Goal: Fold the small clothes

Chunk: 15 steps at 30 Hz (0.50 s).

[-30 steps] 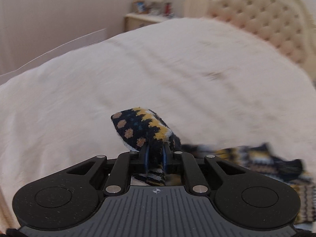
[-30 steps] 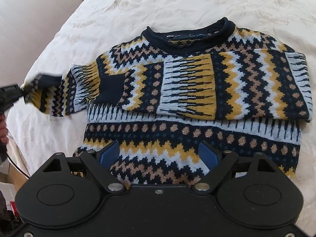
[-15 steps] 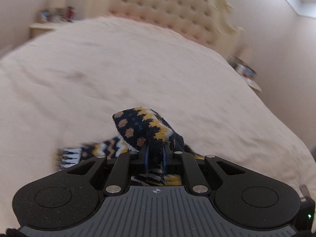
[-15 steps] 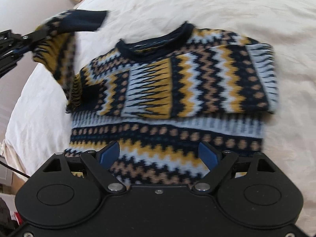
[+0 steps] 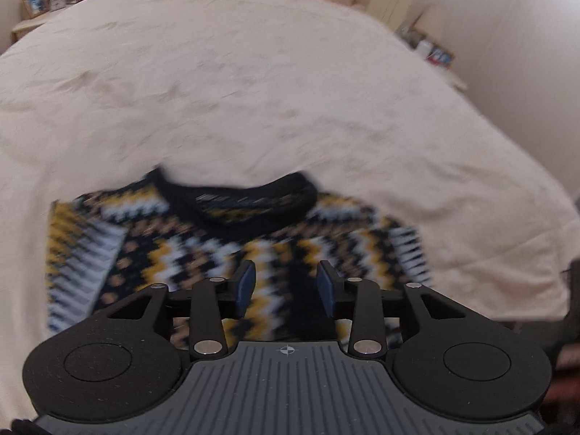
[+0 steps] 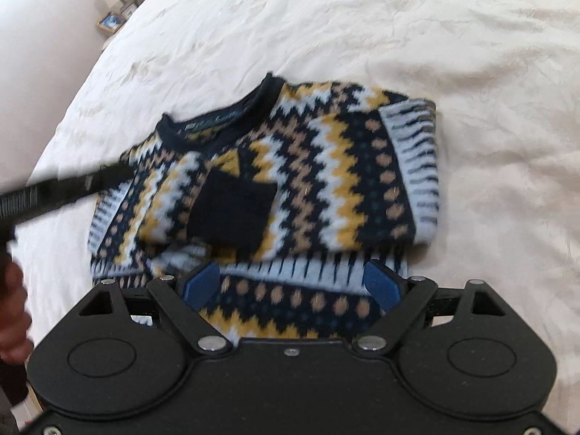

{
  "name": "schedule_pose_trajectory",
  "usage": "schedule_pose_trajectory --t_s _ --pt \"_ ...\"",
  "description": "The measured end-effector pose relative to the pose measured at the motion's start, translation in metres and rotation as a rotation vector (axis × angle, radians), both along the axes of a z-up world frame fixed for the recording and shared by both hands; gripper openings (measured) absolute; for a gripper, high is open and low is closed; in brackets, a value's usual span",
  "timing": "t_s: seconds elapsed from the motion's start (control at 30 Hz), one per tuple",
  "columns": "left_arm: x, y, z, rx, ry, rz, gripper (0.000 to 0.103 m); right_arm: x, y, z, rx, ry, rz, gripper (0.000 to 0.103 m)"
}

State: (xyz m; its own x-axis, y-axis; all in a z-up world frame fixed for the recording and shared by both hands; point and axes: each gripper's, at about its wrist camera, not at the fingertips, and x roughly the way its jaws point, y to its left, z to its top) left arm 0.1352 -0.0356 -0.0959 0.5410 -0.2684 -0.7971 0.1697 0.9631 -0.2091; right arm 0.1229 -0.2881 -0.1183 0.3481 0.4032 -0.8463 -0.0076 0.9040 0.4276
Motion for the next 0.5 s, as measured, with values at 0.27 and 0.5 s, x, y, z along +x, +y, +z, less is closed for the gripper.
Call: schedule_pose_trajectory --t_s 0.27,0.5 --pt "0.004 0.06 -0.036 0.091 0.131 0.166 0.04 0.034 0.014 -0.011 0.047 -0.032 0.009 0.088" --pt "0.016 0.088 -0.074 0.085 0.259 0.253 0.04 0.053 0.034 -0.031 0.117 0.043 0.032 0.078"
